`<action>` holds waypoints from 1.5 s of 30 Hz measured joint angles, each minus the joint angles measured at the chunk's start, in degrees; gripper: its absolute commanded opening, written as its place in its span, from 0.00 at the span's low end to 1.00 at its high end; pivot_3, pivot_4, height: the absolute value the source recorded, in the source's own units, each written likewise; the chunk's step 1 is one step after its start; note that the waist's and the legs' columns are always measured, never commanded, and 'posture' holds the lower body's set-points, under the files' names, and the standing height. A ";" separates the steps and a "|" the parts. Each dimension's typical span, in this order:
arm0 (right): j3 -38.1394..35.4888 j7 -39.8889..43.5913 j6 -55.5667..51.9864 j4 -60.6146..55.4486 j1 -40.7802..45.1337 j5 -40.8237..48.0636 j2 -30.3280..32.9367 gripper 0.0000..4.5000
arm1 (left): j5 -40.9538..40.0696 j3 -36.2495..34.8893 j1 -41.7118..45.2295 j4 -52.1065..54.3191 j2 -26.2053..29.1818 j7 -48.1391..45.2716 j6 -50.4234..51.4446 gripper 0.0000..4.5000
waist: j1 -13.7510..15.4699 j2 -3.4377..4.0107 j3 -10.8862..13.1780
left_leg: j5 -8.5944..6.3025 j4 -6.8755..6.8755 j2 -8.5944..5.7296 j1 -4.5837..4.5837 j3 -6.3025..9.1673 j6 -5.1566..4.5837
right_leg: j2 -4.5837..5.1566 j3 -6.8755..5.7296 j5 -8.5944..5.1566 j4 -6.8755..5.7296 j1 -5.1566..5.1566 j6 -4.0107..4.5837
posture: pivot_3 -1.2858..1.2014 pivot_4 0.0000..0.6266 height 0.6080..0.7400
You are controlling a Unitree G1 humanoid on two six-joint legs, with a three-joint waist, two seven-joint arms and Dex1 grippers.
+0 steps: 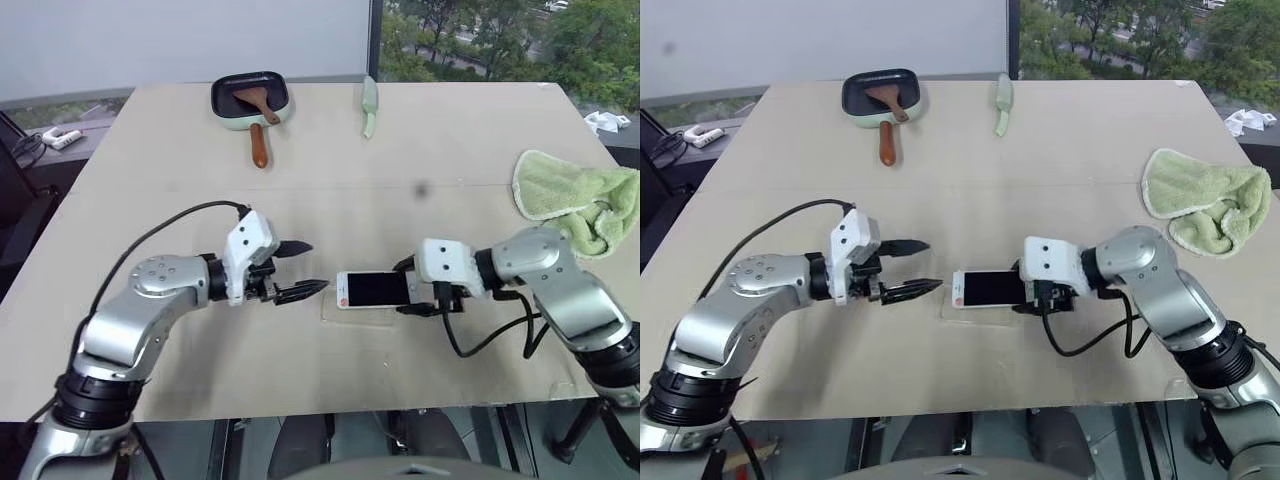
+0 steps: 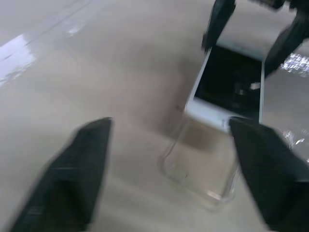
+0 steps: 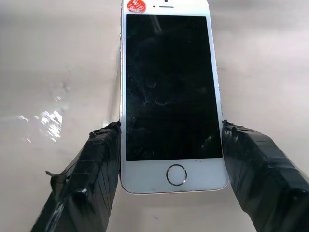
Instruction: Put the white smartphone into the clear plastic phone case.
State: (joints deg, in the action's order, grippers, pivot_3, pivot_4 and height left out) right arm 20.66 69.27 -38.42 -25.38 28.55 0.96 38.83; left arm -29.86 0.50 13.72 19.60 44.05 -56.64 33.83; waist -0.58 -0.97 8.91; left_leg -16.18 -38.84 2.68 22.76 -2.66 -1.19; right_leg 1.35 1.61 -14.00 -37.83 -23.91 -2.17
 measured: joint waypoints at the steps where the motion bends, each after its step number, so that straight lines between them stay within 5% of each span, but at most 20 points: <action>1: 0.41 -0.76 -1.06 -0.37 0.00 -0.05 0.00 0.62 | -0.20 0.05 0.08 -0.25 -0.09 -0.66 -0.11 0.40 | -0.02 0.00 0.00 | 0.00 -0.01 0.00 0.00 0.00 0.00 | 0.00 0.00 0.00 0.00 0.00 0.00 | 0.52 0.24 1.00; 5: 2.06 -3.79 -4.72 -1.14 0.19 -0.33 -0.33 0.62 | -0.60 0.78 1.69 -1.74 -0.50 -3.92 -1.83 0.03 | -0.02 -0.01 0.00 | 0.00 -0.02 -0.01 0.00 0.00 0.00 | -0.01 -0.01 0.00 0.00 0.01 0.00 | 0.52 0.24 1.00; 6: 2.91 -4.87 -6.16 -1.25 0.58 -0.42 -0.90 0.62 | -0.26 1.66 2.37 -3.00 -0.50 -5.28 -2.95 0.00 | -0.01 -0.01 0.00 | 0.00 -0.02 -0.01 0.00 -0.02 0.00 | -0.02 -0.01 0.00 0.00 0.01 0.00 | 0.52 0.24 1.00; 19: 10.71 -8.61 -14.83 -6.12 4.15 -0.83 0.17 0.62 | 5.17 7.60 6.74 -16.00 -2.62 -16.02 -13.41 0.00 | -0.06 -0.01 0.00 | 0.00 -0.09 0.00 0.08 0.00 -0.01 | -0.04 -0.05 -0.01 0.01 0.00 0.00 | 0.52 0.24 1.00; 45: 14.46 -12.68 -18.90 -7.11 5.64 -0.21 1.37 0.62 | 13.12 13.52 6.25 -16.34 -4.34 -18.05 -17.96 0.00 | -0.08 -0.02 -0.01 | -0.01 -0.20 0.01 0.11 0.10 -0.02 | -0.07 -0.06 -0.01 -0.04 0.01 -0.01 | 0.52 0.24 1.00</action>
State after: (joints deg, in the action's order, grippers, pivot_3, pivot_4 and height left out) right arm 35.12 56.59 -57.32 -32.49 34.20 0.76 40.20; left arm -16.74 14.02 19.96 3.26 39.71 -74.70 15.87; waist -0.67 -0.98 8.90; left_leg -16.20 -39.04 2.69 22.88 -2.56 -1.22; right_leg 1.29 1.54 -14.00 -37.87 -23.90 -2.18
